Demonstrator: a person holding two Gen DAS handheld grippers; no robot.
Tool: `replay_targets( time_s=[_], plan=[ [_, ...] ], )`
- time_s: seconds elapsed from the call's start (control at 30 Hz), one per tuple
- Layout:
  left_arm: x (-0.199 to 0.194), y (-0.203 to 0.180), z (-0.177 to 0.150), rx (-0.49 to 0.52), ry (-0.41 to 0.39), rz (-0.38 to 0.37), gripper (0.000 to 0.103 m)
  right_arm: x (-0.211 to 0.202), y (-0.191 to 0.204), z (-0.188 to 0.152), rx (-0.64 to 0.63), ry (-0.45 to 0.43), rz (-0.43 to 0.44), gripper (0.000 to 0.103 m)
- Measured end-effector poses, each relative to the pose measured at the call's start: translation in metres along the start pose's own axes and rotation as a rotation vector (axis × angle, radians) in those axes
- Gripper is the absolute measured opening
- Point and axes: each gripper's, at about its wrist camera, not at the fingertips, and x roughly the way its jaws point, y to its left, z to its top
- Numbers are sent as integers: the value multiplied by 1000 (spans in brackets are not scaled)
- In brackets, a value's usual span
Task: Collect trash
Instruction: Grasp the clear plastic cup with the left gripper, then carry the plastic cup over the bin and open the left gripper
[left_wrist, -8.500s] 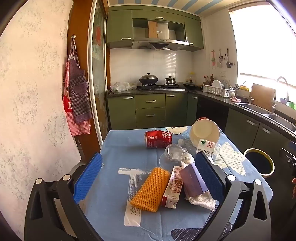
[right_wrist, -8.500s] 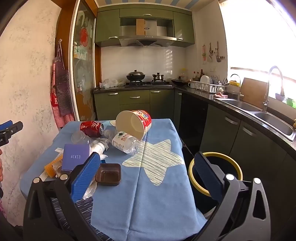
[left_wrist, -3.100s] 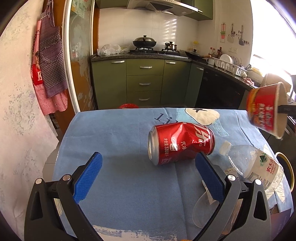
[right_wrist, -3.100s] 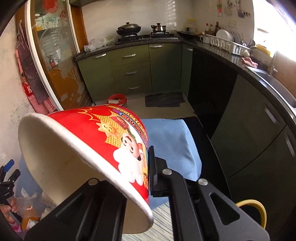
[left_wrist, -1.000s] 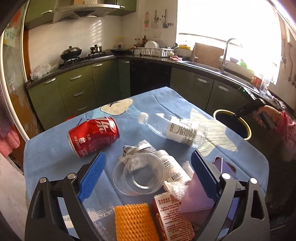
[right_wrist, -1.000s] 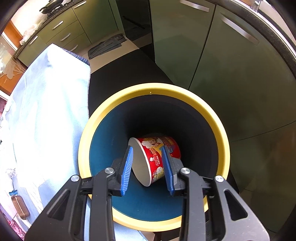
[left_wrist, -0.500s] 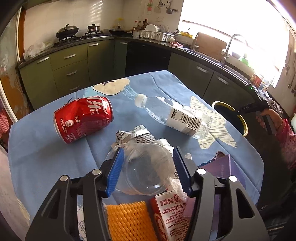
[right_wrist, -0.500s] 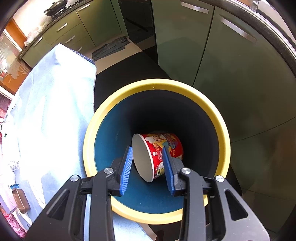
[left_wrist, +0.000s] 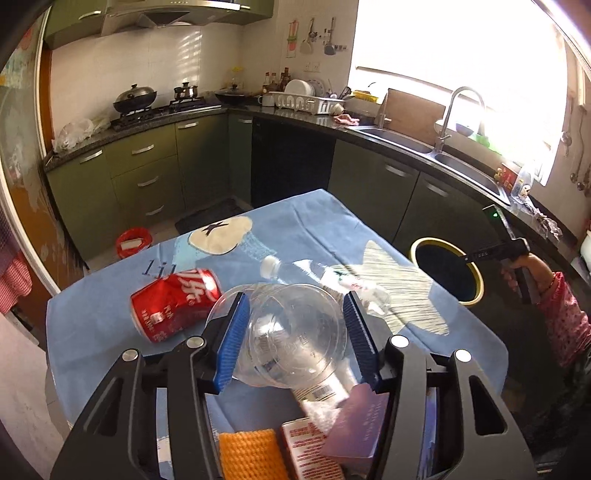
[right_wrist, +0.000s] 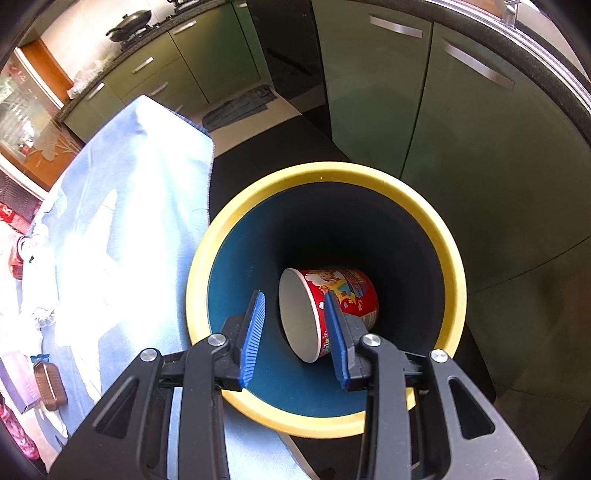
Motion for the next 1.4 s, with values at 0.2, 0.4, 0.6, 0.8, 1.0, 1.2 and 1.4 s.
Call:
replay_targets(
  time_s=[0.2,0.4,0.6,0.8,1.0,1.2,1.4],
  plan=[
    [18,-76,40,116,19,-129,53,-23,-14,-15,-7,-64,12,32],
    [68,-174,79,247,94,-281,53,-60,-40,-37,-1,-148,1,32],
    [150,-265,105,304,230,-431,53,-84,-63,-57,13,-201,4,32],
    [246,-329,98,278,394,-497,54,-89,-83,-73,30,-199,23,32],
    [307,-351,85,260,454,-432,55,-89,-97,-83,51,-193,33,32],
    [333,-355,81,240,475,-351,69,-87,-98,-85,54,-193,41,35],
    [289,-333,94,227,420,-340,72,-91,-92,-87,41,-209,48,35]
  ],
)
